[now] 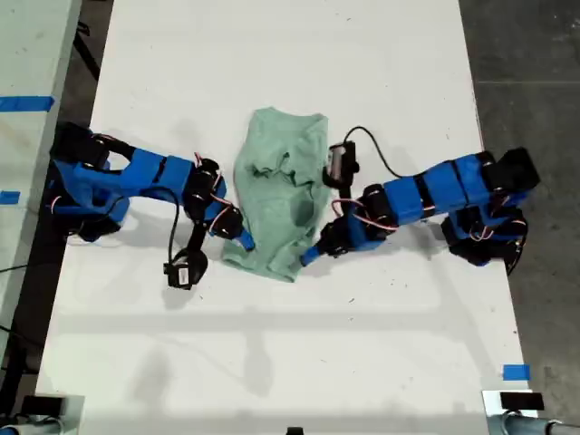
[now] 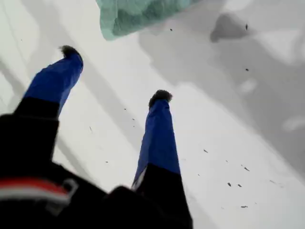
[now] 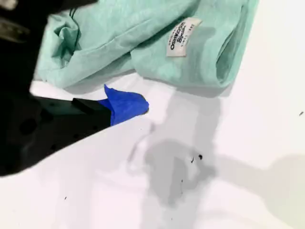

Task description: Fold tshirt

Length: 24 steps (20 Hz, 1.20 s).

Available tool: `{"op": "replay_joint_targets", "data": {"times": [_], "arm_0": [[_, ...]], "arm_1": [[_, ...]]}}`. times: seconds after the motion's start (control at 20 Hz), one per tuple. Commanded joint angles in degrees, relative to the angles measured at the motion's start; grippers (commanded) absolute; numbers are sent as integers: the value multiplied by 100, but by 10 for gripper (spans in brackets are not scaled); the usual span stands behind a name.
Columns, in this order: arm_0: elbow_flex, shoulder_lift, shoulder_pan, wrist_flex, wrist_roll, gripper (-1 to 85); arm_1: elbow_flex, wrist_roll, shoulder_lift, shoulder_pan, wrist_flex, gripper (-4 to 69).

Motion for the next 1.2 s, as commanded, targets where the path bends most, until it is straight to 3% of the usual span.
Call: {"op": "replay_joint_targets", "data": {"times": [0.0, 0.25, 0.4, 0.65, 0.7, 0.75, 0.8, 0.85, 1.15], "arm_0": [[-729, -387, -149, 18, 97, 304], [-747, -712, -220, -114, 53, 309], [-747, -914, -299, -141, 26, 312], [-1081, -2487, -554, -729, 18, 317], [-1134, -2777, -571, -870, 26, 268], [-1134, -2874, -545, -940, 0, 190], [-1134, -2848, -527, -896, -220, 53], [-1134, -2725, -439, -940, -299, 1], [-1459, -2074, 26, -817, -396, 0]], "arm_1": [[-2109, -308, -1477, 105, 378, 285], [-3498, -475, -2707, 185, 650, 286], [-3533, -501, -2804, 246, 554, 287], [-3990, -650, -3858, 369, 290, 303], [-4052, -650, -4087, 378, 246, 271], [-4052, -527, -4228, 369, 229, 102], [-4052, -439, -4280, 343, 246, 6], [-4052, -378, -4280, 290, 281, -16], [-3885, -396, -3656, -26, 606, -16]]}}
